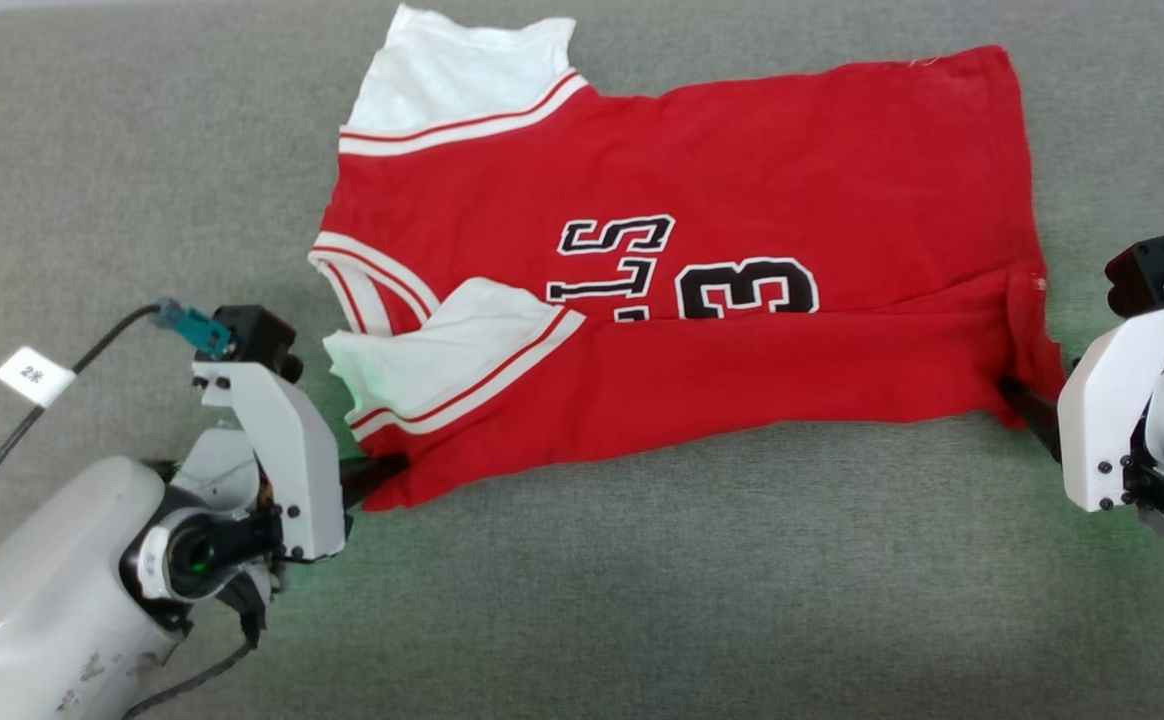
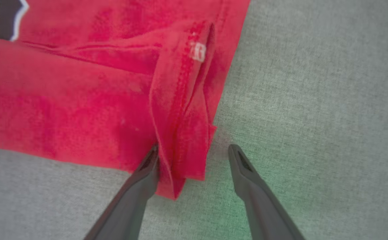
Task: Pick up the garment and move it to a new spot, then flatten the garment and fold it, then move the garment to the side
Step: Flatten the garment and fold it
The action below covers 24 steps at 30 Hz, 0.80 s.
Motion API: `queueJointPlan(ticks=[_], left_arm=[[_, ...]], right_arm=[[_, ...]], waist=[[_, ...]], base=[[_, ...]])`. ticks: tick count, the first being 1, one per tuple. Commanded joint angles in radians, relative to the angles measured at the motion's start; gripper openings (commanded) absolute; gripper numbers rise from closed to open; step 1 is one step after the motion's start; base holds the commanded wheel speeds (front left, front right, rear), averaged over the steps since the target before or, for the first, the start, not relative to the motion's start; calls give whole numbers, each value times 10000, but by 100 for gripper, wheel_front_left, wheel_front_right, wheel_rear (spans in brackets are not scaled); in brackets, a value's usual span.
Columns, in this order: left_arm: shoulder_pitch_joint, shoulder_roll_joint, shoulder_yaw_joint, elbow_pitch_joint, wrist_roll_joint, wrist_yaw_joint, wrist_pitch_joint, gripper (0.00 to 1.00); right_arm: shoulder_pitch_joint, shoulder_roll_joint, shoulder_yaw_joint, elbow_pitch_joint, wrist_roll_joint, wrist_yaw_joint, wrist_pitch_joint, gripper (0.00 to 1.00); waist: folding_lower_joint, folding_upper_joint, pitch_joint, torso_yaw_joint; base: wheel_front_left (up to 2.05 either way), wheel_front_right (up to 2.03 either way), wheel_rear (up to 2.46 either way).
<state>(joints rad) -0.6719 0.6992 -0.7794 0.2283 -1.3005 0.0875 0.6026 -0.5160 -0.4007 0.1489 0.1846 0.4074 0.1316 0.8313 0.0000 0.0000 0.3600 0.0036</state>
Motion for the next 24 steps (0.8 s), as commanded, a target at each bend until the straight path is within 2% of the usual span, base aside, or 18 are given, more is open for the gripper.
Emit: queueJointPlan(ticks=[1,2,3,5,11,16,24], left_arm=[[111,-299,-234,118,94,-36,-24,0],[83,-323,-244,141,118,-52,-28,0],[61,-346,-258,161,126,-75,-54,0],[82,-363,-259,210,131,-135,-98,0],[177,-377,-219,244,114,-380,-261,0],[502,-342,-204,89,37,-438,-450,0],[1637,495,-146,-1180,75,-180,-913,0]], right_arm=[[-134,54,14,183,12,-17,69,100],[-180,111,4,332,40,-17,120,100],[-223,72,85,430,-13,-17,127,84],[-213,120,128,593,9,-17,43,0],[-202,34,109,865,237,-17,-62,0],[117,-72,42,635,413,-17,-320,0],[1519,-388,2,-626,523,-17,-181,0]], waist=[[0,0,126,105],[0,0,158,132],[0,0,191,165],[0,0,206,196],[0,0,114,260],[0,0,-196,278],[0,0,-613,214]], base=[[0,0,0],[0,0,0],[0,0,0],[0,0,0],[0,0,0],[0,0,0],[0,0,0]])
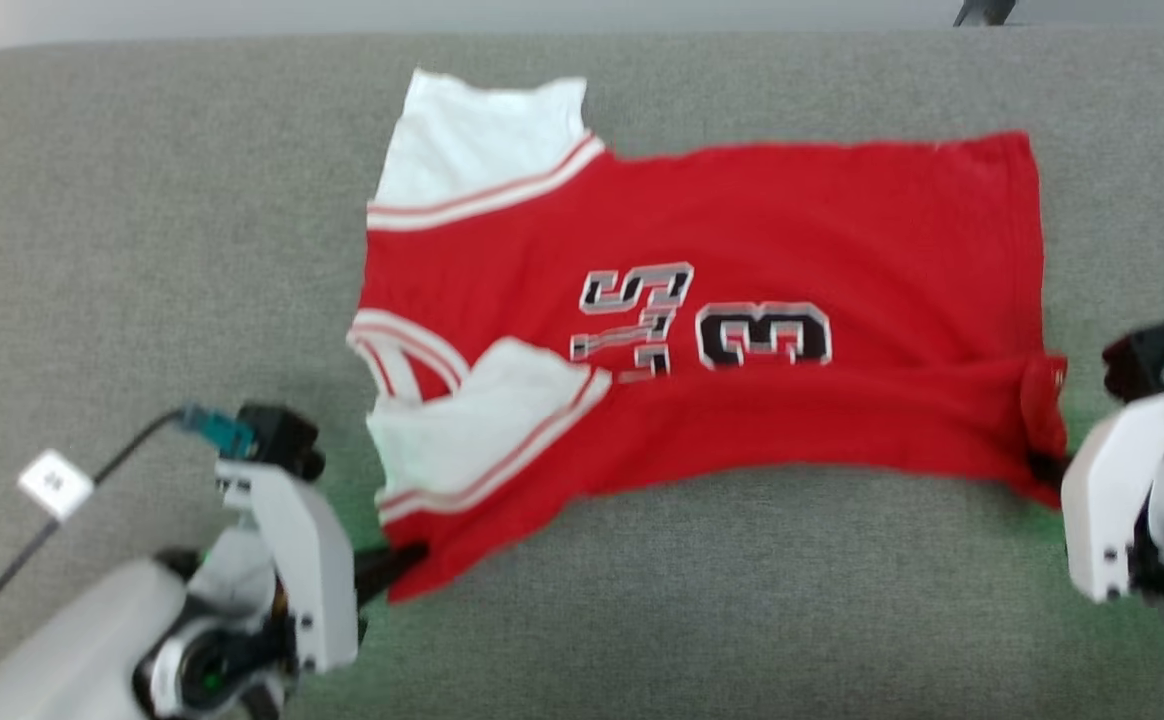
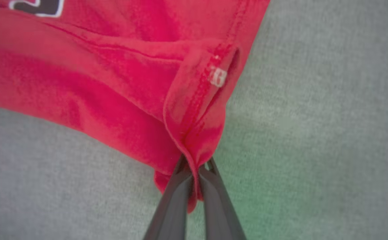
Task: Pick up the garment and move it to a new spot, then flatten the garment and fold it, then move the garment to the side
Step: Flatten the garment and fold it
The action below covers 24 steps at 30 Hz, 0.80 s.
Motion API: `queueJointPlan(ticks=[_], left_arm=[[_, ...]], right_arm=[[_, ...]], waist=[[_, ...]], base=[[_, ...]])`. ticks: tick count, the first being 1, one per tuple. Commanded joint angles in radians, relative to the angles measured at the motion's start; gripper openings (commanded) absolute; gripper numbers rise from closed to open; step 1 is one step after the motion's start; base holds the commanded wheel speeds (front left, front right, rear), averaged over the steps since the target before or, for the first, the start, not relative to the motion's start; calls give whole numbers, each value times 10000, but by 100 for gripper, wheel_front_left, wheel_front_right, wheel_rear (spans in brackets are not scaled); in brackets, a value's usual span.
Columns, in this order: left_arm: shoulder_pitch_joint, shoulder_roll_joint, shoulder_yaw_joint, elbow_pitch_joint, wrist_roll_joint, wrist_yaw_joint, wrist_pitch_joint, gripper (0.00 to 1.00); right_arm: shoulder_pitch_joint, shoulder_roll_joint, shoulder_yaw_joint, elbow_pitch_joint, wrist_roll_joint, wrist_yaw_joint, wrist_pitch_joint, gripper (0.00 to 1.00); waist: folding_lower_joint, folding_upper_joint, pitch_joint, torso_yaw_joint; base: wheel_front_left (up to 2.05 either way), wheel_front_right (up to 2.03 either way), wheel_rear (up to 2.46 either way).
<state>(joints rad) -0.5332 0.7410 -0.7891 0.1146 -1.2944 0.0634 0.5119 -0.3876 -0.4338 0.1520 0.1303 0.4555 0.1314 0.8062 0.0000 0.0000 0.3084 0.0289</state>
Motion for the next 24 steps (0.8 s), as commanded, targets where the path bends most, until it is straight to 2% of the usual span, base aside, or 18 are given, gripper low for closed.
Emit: queueJointPlan(ticks=[1,9,10,11,12,17,20,23,24], left_arm=[[437,198,-43,-291,-3,138,-78,0],[1533,886,149,-1778,-198,752,-493,0],[1609,916,187,-1855,-212,827,-585,19],[1656,970,245,-1919,-145,893,-709,84],[1716,1000,311,-1977,-152,959,-820,100],[1931,1305,871,-2336,-53,1251,-1673,100],[1872,1427,1536,-2454,120,1565,-2615,100],[1569,1274,2302,-2335,413,1934,-3856,100],[1472,1098,2495,-2291,454,1896,-4214,100]], right_arm=[[463,-67,-102,-277,86,-15,113,0],[1999,113,-869,-1557,31,-15,316,0],[2116,175,-935,-1672,-8,-15,292,36],[2192,285,-1025,-1833,10,-15,160,87],[2229,415,-1178,-1995,-20,-15,-7,100],[2556,1091,-1914,-2866,-400,-14,-1161,100],[2601,1498,-2115,-3398,-663,-15,-2028,100],[2516,1897,-2044,-3760,-918,-14,-3012,100],[2479,2024,-1936,-3773,-983,-15,-3315,100]], waist=[[0,0,-127,-50],[0,0,-332,-62],[0,0,-368,-61],[0,0,-406,-57],[0,0,-441,-59],[0,0,-648,-74],[0,0,-736,-151],[0,0,-758,-290],[0,0,-748,-342]], base=[[0,0,0],[0,0,0],[0,0,0],[0,0,0],[0,0,0],[0,0,0],[0,0,0],[0,0,0],[0,0,0]])
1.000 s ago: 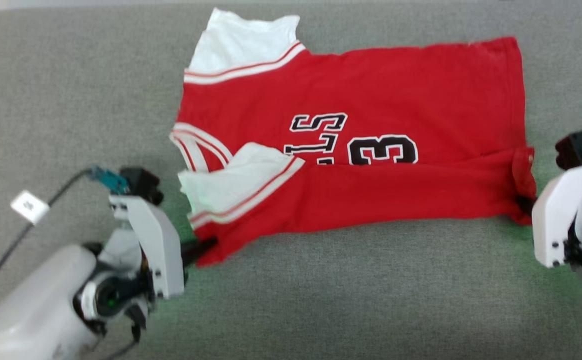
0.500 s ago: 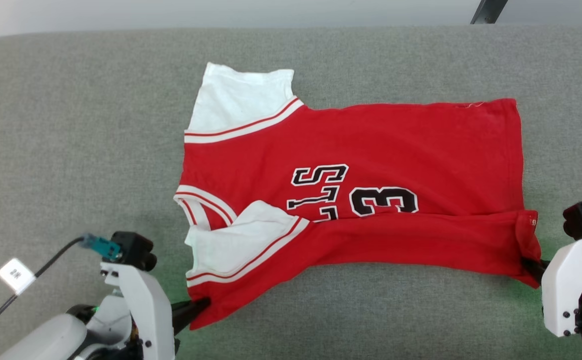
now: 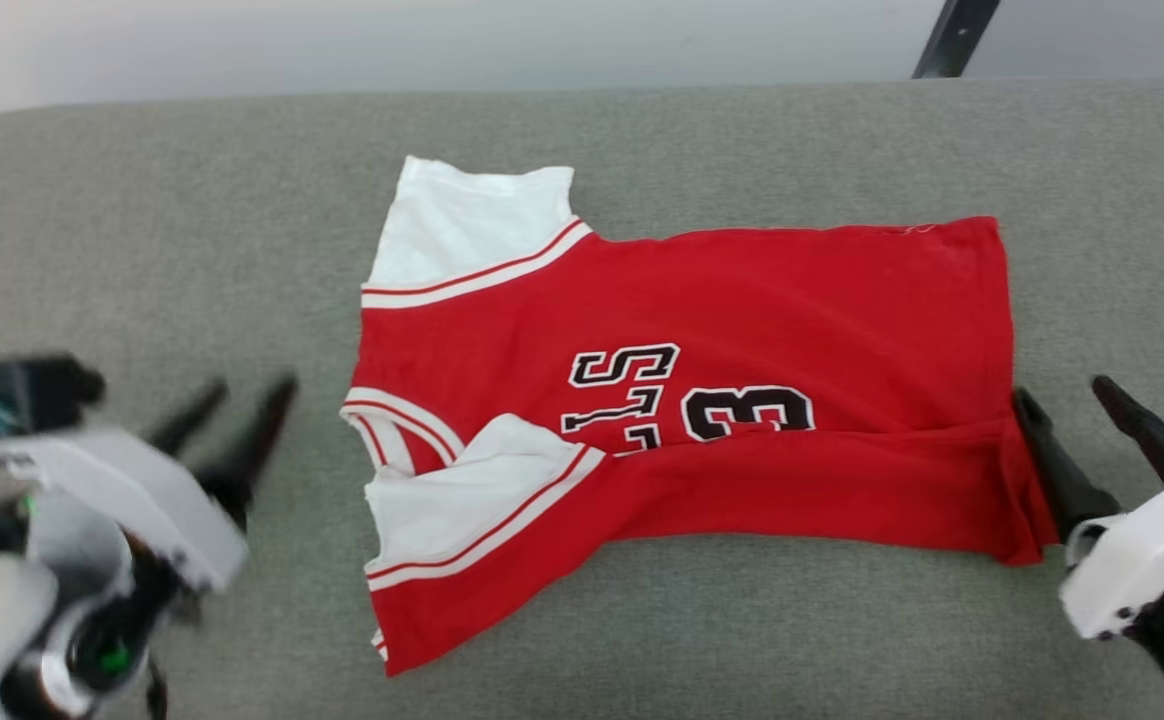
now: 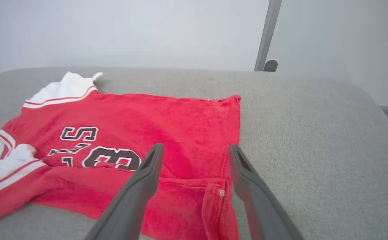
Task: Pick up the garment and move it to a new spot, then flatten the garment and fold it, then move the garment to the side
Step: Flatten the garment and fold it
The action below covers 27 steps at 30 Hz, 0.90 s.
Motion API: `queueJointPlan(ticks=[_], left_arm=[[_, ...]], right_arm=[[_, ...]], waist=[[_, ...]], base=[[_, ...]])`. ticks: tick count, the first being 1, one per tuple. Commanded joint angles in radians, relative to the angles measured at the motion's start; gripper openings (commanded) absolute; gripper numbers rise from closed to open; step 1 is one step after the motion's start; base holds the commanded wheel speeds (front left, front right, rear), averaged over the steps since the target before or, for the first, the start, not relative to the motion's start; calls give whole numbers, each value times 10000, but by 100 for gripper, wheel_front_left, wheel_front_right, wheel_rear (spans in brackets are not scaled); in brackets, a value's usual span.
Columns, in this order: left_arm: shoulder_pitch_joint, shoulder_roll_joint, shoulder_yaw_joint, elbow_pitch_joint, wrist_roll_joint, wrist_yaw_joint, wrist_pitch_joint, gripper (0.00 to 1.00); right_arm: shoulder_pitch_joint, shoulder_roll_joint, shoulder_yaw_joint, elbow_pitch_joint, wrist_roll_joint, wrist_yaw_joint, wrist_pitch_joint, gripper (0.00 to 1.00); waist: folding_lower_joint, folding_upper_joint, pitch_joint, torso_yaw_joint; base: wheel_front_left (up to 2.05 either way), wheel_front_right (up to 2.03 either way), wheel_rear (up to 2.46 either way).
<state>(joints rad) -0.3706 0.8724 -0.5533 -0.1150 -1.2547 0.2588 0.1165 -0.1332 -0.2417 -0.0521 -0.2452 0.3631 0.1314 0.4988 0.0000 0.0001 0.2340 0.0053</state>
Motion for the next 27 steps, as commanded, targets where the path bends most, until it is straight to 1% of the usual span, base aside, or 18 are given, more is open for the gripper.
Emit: queueJointPlan(ticks=[1,2,3,4,6,9,11,14,17,20,24,27], left_arm=[[-286,-455,431,164,-72,-41,-662,100],[-286,-455,431,164,-72,-41,-662,100],[-473,-460,613,361,62,-11,-938,100],[-707,-421,662,525,301,-88,-1138,100],[-1291,-701,727,918,415,-332,-1322,100],[-2369,-728,645,1814,744,-771,-1166,100],[-3186,-864,554,2522,880,-1075,-931,100],[-4543,-802,276,3871,1351,-1602,-433,100],[-5699,-981,-108,5224,1773,-2132,59,100],[-6625,-1246,-404,6541,1818,-2632,752,100],[-7586,-1525,-1059,8207,2011,-3248,2190,100],[-8132,-1766,-1360,9261,1792,-3524,3509,100]], right_arm=[[-102,257,173,-24,-146,-15,-591,100],[-102,257,173,-24,-146,-15,-591,100],[-192,393,222,-7,-210,-15,-919,100],[-257,486,333,55,-278,-14,-1187,100],[-381,747,553,157,-334,-15,-1709,100],[-626,1007,926,366,-420,-15,-2201,100],[-806,1116,1147,483,-456,-14,-2449,100],[-1038,1232,1455,702,-449,-14,-2684,100],[-1274,1301,1686,926,-405,-14,-2987,100],[-1380,1352,1889,1135,-330,-14,-3196,100],[-1540,1388,2094,1313,-258,-14,-3386,100],[-1587,1408,2145,1426,-223,-14,-3462,100]], waist=[[0,-1,28,-166],[0,-1,28,-166],[0,-1,78,-241],[0,-1,133,-322],[0,-1,297,-489],[0,-1,618,-821],[0,-1,867,-1062],[0,-1,1290,-1500],[0,-1,1593,-1892],[0,-1,1805,-2195],[0,-1,2057,-2475],[0,-1,2211,-2608]], base=[[0,0,0],[0,0,0],[0,0,0],[0,0,0],[0,0,0],[0,0,0],[0,0,0],[0,0,0],[0,0,0],[0,0,0],[0,0,0],[0,0,0]])
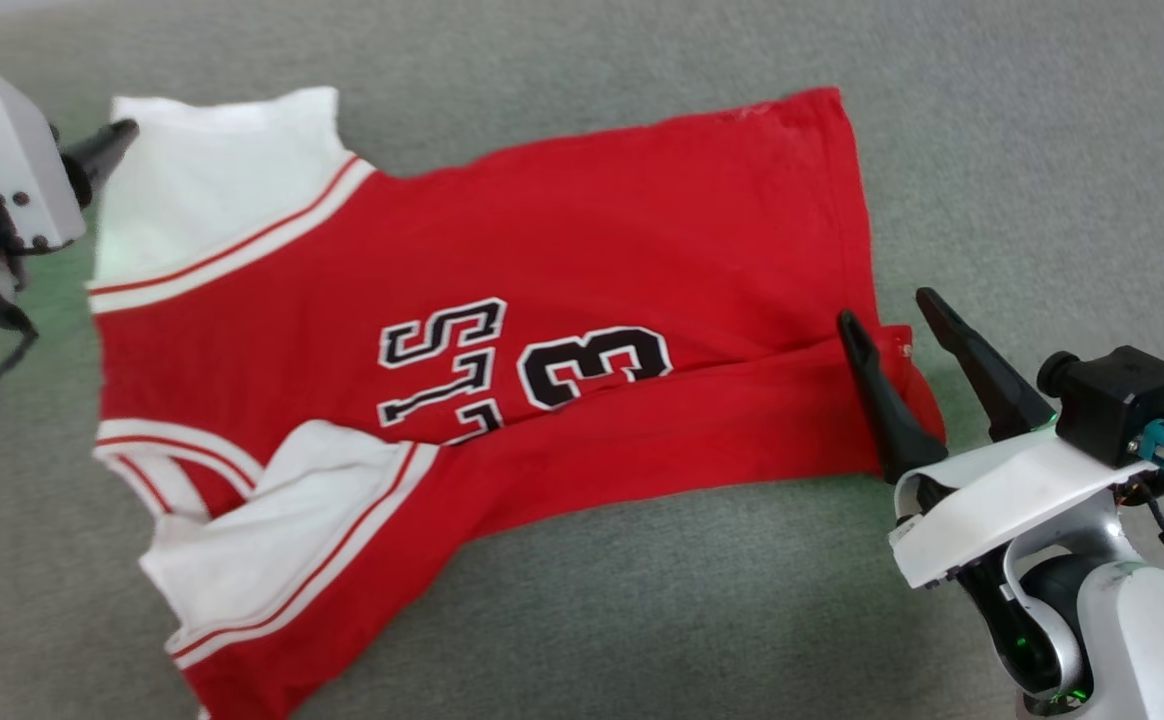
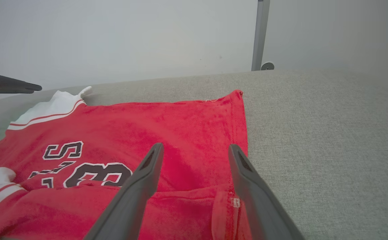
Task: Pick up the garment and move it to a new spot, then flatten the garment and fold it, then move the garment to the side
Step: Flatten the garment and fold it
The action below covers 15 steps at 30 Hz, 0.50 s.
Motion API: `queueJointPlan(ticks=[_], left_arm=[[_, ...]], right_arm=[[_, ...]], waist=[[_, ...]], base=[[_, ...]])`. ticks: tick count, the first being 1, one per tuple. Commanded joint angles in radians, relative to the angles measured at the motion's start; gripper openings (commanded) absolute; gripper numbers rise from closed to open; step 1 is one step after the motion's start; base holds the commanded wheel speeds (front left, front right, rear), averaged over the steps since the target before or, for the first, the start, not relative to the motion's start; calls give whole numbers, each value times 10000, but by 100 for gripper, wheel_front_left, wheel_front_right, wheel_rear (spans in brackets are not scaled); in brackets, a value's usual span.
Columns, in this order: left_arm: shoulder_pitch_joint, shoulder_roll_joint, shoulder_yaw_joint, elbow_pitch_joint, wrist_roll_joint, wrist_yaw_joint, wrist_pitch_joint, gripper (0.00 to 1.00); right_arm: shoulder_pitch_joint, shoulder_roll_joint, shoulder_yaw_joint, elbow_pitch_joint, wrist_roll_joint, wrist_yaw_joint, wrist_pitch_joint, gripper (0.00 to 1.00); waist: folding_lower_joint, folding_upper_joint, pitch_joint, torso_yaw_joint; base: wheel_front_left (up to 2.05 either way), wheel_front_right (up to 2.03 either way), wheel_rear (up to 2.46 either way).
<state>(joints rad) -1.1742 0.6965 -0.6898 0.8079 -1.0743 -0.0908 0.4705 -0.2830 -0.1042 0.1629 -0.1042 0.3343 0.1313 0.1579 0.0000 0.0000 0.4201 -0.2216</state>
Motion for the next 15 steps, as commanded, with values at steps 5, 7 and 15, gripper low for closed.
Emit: queueJointPlan(ticks=[5,7,15], left_arm=[[-778,-162,-342,1217,-55,-227,1342,100],[-938,-222,-445,1610,-79,-242,1727,100],[-1045,-588,-842,2335,-169,-389,2508,100]], right_arm=[[-229,38,153,104,102,-12,-56,100],[-307,33,209,143,101,-12,-48,100],[-375,-24,263,187,121,-12,-56,100]], waist=[[0,0,610,-524],[0,0,706,-598],[0,0,957,-688]], base=[[0,0,0],[0,0,0],[0,0,0]])
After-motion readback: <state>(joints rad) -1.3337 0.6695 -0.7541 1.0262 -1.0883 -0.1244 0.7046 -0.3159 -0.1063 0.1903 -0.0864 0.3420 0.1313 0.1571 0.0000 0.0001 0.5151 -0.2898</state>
